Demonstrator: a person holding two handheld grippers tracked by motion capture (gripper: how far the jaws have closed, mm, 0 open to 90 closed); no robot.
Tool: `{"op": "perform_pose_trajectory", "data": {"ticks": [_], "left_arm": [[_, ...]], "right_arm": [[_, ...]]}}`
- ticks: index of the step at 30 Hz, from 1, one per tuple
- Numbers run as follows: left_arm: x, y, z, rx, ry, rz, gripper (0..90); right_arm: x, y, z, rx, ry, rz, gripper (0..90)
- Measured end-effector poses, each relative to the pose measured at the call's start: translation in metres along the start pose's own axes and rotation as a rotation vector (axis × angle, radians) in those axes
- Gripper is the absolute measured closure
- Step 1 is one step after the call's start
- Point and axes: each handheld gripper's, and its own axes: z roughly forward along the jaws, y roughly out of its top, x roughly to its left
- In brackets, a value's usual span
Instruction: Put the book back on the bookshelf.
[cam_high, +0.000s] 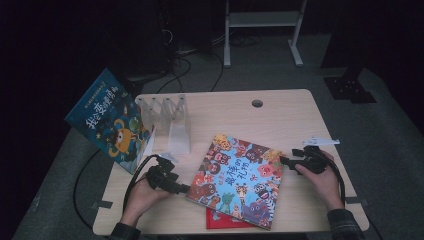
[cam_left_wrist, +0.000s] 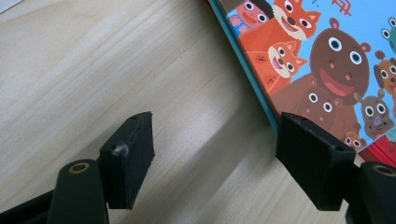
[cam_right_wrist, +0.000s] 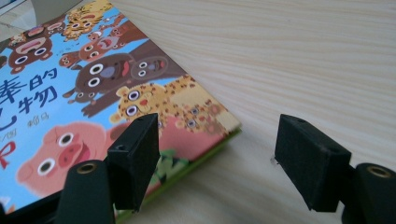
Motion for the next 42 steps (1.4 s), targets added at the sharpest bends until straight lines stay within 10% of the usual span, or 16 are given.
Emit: {"op": "perform_pose_trajectory", "data": {"ticks": [20,42], "left_arm": [[-0.004,-0.002,0.000,-0.076,-0.119,-0.016,18.0],[-0.011,0.002,0.017,-0.049,-0.163,-0.008,14.8]], "right_arm": [[0.009,0.009,0.025,0.017,0.091,-0.043,29.0],[0.039,0.012,0.033,0.046,0.178,-0.152,28.5]]}}
